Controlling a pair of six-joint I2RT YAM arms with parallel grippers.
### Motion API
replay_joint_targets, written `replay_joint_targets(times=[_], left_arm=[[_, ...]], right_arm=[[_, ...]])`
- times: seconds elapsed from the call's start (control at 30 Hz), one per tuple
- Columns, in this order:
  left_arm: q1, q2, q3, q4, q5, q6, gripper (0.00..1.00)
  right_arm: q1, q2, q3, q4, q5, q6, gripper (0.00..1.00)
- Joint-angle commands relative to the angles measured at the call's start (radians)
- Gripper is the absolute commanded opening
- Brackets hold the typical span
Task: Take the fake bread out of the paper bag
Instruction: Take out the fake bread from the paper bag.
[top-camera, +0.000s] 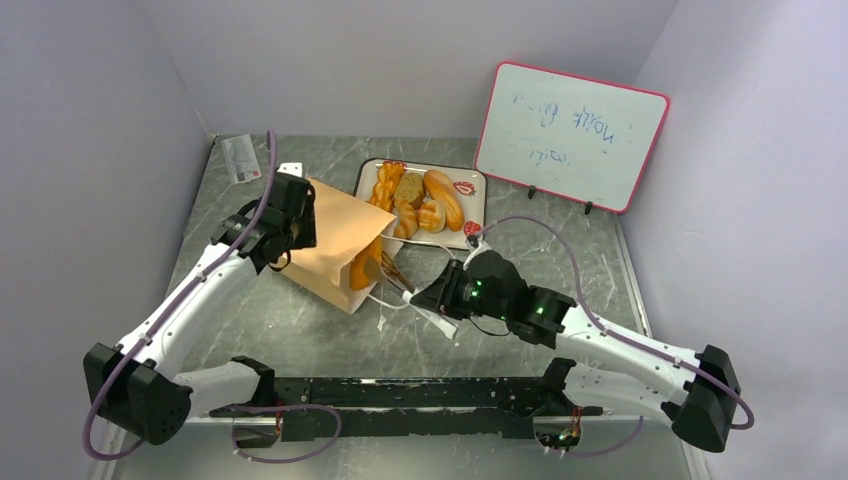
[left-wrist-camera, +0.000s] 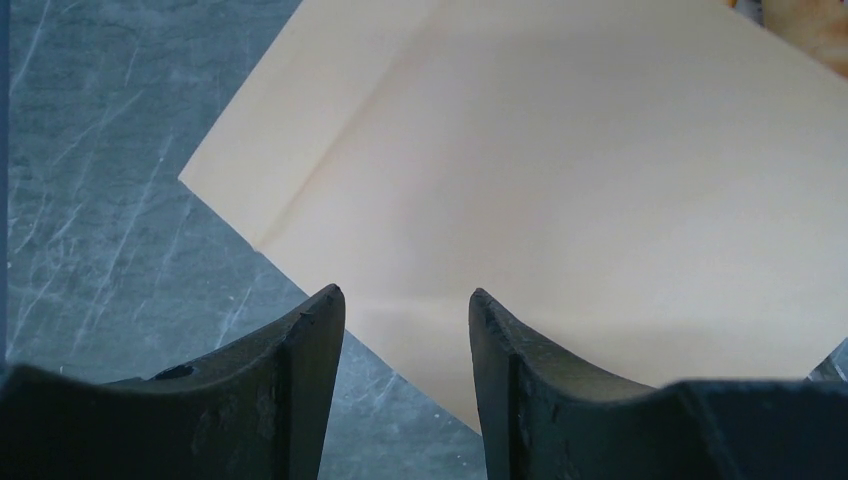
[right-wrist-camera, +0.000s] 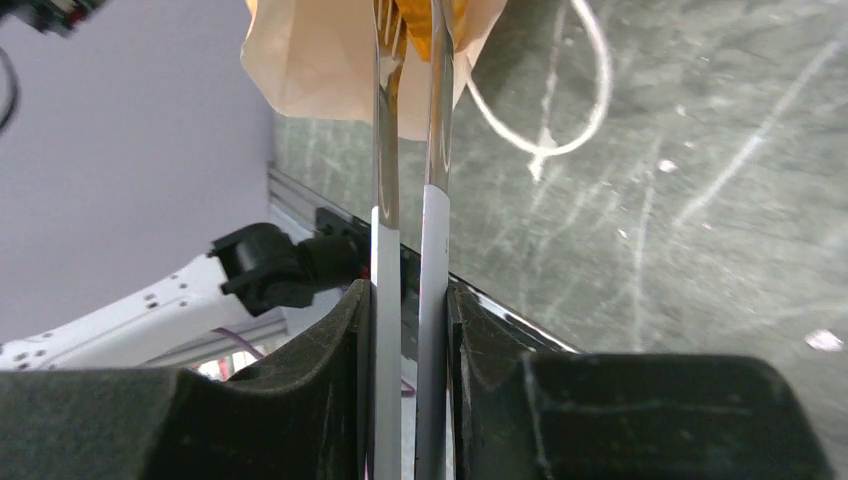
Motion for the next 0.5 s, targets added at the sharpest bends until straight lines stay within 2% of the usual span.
replay_joint_targets(times=[0.0, 0.17, 0.3, 0.47], left_arm=[[-0.007, 0.021, -0.014, 0.079, -0.007, -0.036, 0.44], [-0.006, 0.032, -0.005, 0.099, 0.014, -0.056, 0.44], [-0.006, 0.02, 0.027, 0.086, 0.006, -0.063, 0.44], [-0.007, -0.036, 0.084, 0.046, -0.057, -0.081, 0.44]], right_arm=[[-0.002, -0.014, 0.069, -0.203, 0.041, -0.062, 0.0], [-0.003, 0.058, 0.185, -0.314, 0.014, -0.148, 0.0], [-0.002, 0.123, 0.287, -0.295, -0.009, -0.234, 0.0], [-0.001, 0.285, 0.56, -0.32, -0.027, -0.351, 0.0]])
